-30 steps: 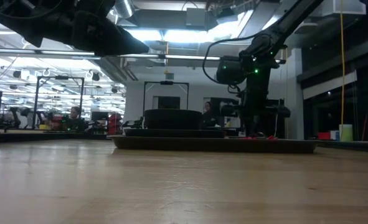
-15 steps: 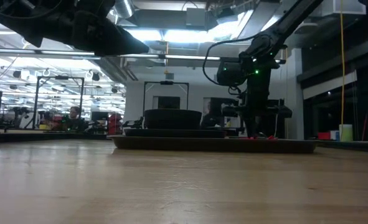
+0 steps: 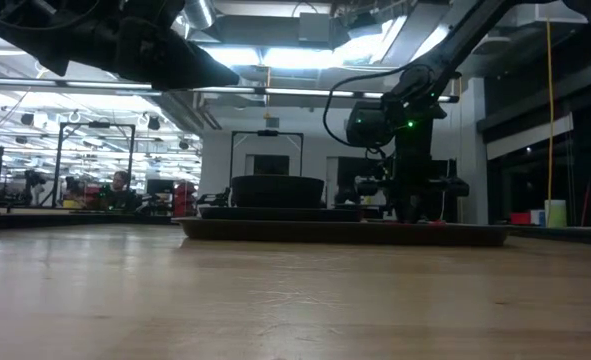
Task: Set up tray
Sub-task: Put the black table knife on the red table napkin to the right of the black fork
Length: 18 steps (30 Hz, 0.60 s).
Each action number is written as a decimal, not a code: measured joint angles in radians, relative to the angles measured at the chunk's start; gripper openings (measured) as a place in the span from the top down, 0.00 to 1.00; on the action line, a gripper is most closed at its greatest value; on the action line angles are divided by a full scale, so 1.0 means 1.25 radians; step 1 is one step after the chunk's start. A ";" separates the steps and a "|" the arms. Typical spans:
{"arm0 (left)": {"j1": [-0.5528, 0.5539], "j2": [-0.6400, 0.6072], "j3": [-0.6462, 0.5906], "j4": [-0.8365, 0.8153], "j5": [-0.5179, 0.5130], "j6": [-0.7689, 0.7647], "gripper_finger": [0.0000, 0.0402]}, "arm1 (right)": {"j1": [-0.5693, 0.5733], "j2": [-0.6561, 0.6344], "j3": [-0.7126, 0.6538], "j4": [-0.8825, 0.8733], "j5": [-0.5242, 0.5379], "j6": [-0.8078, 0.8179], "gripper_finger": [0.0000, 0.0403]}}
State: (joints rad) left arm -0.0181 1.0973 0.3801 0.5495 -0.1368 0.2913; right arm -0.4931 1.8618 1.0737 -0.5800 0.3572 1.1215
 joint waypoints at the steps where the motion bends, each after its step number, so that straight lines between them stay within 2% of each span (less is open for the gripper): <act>1: 0.000 0.000 0.000 0.000 0.000 0.000 0.99 | 0.000 0.000 0.000 0.000 -0.004 0.000 0.88; 10: 0.000 0.000 0.000 0.000 0.000 0.000 0.99 | -0.001 0.000 0.001 0.000 -0.010 -0.003 0.83; 18: 0.000 0.000 0.000 0.000 0.000 0.000 0.99 | -0.001 0.000 0.001 -0.004 -0.012 -0.003 0.84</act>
State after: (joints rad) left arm -0.0179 1.0973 0.3801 0.5492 -0.1368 0.2910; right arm -0.4938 1.8622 1.0744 -0.5846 0.3416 1.1172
